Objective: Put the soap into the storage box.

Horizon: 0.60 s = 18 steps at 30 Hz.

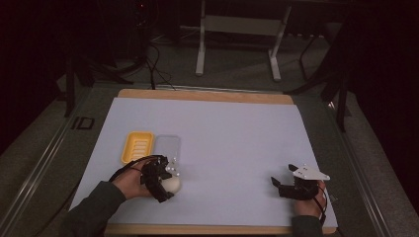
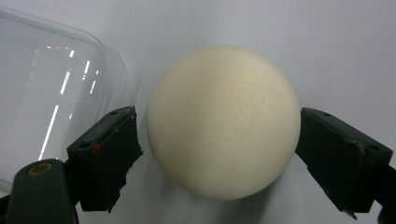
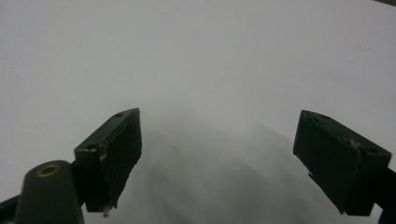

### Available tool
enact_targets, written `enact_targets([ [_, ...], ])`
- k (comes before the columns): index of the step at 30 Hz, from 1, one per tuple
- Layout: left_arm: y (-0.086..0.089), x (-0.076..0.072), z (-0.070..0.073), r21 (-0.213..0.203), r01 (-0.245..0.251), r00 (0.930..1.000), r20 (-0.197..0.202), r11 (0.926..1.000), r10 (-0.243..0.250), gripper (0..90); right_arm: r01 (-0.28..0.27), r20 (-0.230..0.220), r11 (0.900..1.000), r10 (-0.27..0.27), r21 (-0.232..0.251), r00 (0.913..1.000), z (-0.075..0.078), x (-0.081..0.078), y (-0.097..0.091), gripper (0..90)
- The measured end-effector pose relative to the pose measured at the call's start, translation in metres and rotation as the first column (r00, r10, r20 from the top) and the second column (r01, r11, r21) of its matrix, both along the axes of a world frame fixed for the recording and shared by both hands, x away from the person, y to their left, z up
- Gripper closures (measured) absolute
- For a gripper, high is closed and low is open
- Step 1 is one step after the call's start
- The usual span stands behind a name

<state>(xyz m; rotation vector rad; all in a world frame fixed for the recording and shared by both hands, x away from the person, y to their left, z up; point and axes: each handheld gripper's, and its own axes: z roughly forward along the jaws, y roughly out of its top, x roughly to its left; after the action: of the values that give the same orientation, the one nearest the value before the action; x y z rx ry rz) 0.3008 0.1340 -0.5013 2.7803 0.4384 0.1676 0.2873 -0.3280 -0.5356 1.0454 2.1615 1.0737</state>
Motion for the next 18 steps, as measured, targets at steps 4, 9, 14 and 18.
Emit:
enact_targets([
  [4, -0.003, 0.002, -0.002, 0.024, 0.009, 0.9999, -0.009, 0.9997, -0.009, 14.7, -0.002, 0.000, 1.0000, 0.002, -0.001, 1.0000, 0.000, 0.000, 0.000, 15.4],
  [9, -0.006, 0.003, -0.003, 0.040, 0.016, 0.9998, -0.016, 0.9991, -0.016, 15.0, -0.002, 0.001, 1.0000, 0.002, 0.001, 1.0000, 0.000, 0.000, 0.000, 15.4],
  [14, -0.008, 0.005, -0.005, 0.058, 0.021, 0.9996, -0.022, 0.9981, -0.019, 15.3, -0.002, -0.001, 1.0000, 0.002, 0.000, 1.0000, 0.000, 0.000, 0.000, 15.4],
  [18, -0.011, 0.006, -0.005, 0.074, 0.028, 0.9992, -0.032, 0.9968, -0.025, 15.5, -0.002, 0.000, 1.0000, 0.002, 0.001, 1.0000, 0.000, 0.000, 0.000, 15.4],
])
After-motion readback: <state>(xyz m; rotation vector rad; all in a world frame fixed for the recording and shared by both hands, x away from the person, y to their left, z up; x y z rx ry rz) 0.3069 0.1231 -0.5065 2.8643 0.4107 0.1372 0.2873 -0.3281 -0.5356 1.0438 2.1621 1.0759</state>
